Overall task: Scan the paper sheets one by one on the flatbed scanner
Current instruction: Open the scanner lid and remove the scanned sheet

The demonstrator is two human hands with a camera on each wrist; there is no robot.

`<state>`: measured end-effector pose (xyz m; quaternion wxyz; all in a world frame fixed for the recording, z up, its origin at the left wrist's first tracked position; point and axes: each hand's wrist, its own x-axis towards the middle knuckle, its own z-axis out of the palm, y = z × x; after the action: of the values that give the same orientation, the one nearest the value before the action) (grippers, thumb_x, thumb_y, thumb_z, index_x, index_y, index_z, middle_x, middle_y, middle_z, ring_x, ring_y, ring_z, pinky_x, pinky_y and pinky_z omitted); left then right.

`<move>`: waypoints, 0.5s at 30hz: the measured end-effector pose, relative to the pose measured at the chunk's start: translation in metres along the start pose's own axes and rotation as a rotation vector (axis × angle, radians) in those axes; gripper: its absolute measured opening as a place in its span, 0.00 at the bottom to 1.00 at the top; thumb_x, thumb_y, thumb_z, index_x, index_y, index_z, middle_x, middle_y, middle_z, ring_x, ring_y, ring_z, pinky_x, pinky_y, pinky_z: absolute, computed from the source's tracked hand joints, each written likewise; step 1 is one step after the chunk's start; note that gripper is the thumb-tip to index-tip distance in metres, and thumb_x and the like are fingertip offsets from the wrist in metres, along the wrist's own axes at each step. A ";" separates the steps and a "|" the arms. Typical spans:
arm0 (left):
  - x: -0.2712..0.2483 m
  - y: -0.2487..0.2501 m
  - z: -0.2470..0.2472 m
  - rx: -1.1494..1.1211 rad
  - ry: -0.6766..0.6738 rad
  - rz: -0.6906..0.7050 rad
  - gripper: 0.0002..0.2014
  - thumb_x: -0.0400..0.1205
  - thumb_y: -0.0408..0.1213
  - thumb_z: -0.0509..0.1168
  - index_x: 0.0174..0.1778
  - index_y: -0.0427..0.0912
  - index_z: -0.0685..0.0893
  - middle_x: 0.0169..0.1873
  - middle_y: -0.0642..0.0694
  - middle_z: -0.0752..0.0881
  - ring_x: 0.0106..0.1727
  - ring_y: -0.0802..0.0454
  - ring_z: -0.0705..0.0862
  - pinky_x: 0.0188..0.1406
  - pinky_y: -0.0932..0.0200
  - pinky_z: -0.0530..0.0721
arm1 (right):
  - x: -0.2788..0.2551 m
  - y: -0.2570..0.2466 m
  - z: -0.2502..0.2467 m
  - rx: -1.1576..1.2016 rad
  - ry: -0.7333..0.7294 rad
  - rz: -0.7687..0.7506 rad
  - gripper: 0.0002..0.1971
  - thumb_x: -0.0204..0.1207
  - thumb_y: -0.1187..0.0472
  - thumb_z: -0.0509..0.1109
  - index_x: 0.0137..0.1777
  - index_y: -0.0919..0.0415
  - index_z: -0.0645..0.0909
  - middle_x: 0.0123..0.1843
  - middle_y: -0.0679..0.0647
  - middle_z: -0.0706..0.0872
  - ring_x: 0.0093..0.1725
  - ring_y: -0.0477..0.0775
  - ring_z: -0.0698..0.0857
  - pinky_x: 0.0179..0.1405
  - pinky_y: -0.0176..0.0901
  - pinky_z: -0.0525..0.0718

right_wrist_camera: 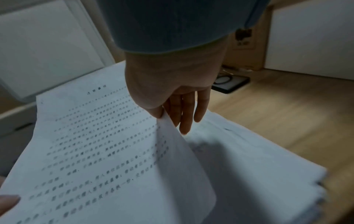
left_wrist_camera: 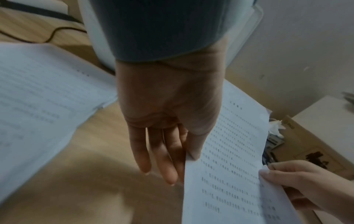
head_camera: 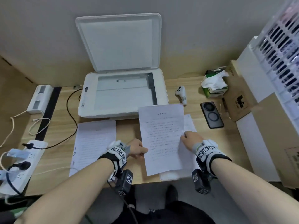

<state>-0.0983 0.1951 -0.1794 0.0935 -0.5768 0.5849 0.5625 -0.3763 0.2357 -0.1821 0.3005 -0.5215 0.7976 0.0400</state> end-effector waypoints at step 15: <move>0.044 0.006 0.093 -0.190 0.127 -0.067 0.14 0.83 0.40 0.68 0.32 0.39 0.81 0.30 0.39 0.91 0.30 0.43 0.91 0.22 0.63 0.80 | 0.013 0.085 0.029 -0.010 0.048 -0.045 0.13 0.84 0.53 0.57 0.41 0.60 0.72 0.37 0.58 0.82 0.34 0.61 0.78 0.28 0.47 0.68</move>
<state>-0.1669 0.2397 -0.2420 0.0202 -0.6366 0.5143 0.5743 -0.4400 0.2743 -0.2341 0.2794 -0.5417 0.7924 0.0249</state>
